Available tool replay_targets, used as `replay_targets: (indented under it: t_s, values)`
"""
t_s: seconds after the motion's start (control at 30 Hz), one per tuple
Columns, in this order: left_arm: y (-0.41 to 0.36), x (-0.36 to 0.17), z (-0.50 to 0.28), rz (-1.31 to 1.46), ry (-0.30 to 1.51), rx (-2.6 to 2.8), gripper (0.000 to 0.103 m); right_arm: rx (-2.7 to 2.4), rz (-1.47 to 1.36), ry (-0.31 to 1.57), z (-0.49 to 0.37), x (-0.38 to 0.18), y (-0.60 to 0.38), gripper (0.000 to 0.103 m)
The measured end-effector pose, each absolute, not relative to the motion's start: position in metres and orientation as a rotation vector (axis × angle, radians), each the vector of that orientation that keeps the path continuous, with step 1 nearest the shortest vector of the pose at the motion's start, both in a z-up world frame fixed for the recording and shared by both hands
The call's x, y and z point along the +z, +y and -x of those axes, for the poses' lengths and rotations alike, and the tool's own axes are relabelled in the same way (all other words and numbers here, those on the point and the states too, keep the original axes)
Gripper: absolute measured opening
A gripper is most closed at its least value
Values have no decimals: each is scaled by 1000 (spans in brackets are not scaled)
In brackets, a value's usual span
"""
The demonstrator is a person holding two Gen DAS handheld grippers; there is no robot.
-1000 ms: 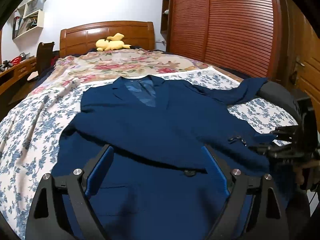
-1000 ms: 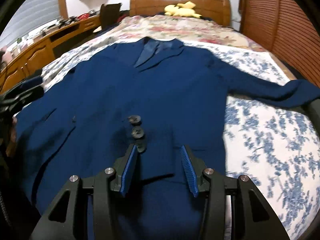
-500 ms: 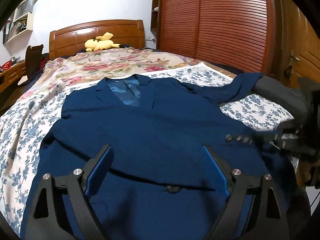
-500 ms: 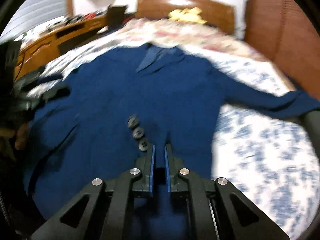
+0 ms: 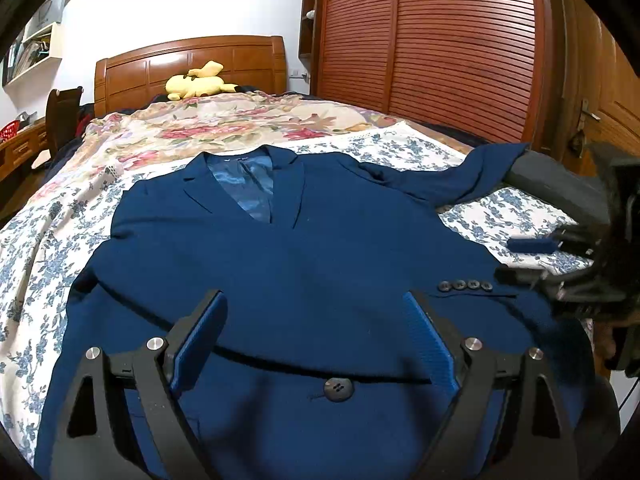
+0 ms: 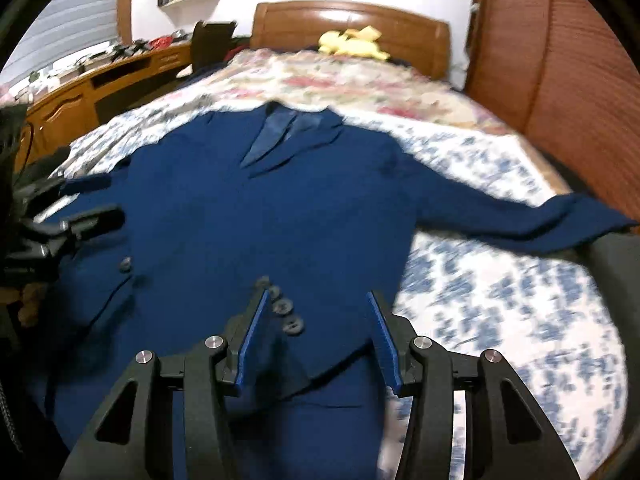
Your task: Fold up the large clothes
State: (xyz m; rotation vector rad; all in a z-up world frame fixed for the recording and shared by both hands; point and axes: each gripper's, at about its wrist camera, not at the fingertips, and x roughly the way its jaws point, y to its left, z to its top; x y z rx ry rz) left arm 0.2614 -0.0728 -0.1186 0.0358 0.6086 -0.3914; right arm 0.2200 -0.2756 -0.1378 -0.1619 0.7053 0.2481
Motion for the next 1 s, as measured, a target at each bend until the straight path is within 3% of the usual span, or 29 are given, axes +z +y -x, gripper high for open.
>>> replay_targets:
  t_s: [0.4, 0.57, 0.7, 1.0]
  values:
    - [-76, -122, -271, -25, 626, -387, 89, 277, 125, 771, -239, -157, -277, 51]
    - [-76, -122, -271, -27, 619, -383, 89, 262, 104, 696, -221, -130, -298, 52]
    - [-77, -122, -274, -33, 615, -379, 89, 186, 105, 657, -222, -107, -331, 62]
    - [-78, -121, -279, -26, 608, -381, 89, 9, 50, 651, -255, -72, -429, 63]
